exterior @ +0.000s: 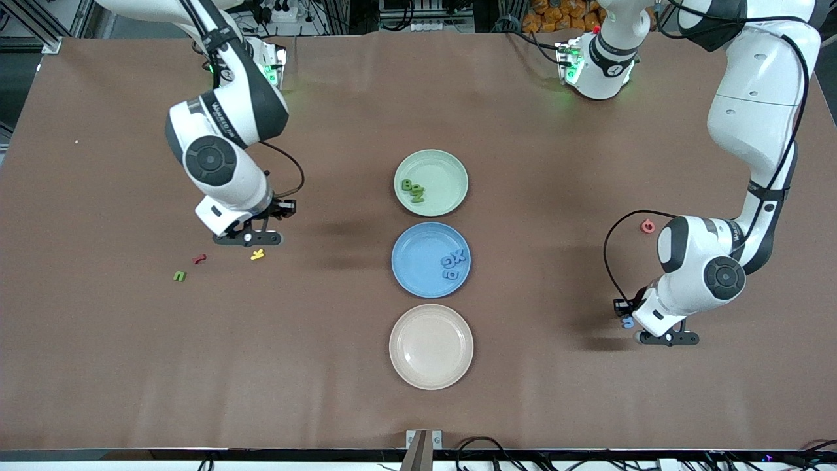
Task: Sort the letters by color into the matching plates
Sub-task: 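Move the right gripper to green U while the left gripper grasps blue E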
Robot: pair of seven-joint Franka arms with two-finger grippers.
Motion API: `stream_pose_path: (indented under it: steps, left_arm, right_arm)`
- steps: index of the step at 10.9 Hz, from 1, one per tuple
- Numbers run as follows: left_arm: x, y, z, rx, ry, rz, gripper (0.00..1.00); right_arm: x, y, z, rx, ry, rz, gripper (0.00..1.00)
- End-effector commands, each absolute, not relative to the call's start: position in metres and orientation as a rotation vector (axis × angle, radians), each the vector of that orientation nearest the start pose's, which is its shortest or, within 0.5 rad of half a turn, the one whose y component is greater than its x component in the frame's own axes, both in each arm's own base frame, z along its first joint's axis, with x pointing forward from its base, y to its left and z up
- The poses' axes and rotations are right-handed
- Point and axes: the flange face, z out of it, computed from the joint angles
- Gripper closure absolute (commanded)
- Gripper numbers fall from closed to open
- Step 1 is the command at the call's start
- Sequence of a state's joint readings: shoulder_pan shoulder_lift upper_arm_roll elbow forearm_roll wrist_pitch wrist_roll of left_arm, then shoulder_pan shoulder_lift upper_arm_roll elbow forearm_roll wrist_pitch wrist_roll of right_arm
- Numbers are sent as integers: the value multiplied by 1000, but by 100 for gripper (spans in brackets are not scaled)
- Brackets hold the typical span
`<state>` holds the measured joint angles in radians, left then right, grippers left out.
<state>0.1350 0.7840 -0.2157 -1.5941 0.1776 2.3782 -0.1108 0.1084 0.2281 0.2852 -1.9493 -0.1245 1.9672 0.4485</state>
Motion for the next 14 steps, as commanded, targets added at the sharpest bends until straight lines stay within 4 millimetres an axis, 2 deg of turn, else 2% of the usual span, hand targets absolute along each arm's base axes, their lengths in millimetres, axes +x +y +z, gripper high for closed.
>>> stream_pose_path:
  steps: [1, 5, 7, 9, 11, 14]
  left_arm:
    - [695, -40, 182, -3189, 56, -25, 100]
    - [699, -45, 197, -3191, 41, -57, 100]
    - [701, -56, 208, -3203, 25, -73, 100]
    - [698, -75, 217, -3205, 10, -45, 100]
    - [693, -108, 226, -3200, -18, -25, 100]
    - [684, -153, 228, -3197, -96, -13, 100]
  right_arm:
    - [538, 178, 365, -3246, -47, 283, 71]
    - [554, 122, 369, -3236, -85, 297, 72]
    - [561, 91, 367, -3227, -101, 295, 72]
    - [567, 60, 365, -3220, -99, 281, 72]
    - [573, 35, 360, -3218, -54, 241, 67]
    - [582, 1, 343, -3212, -101, 212, 61]
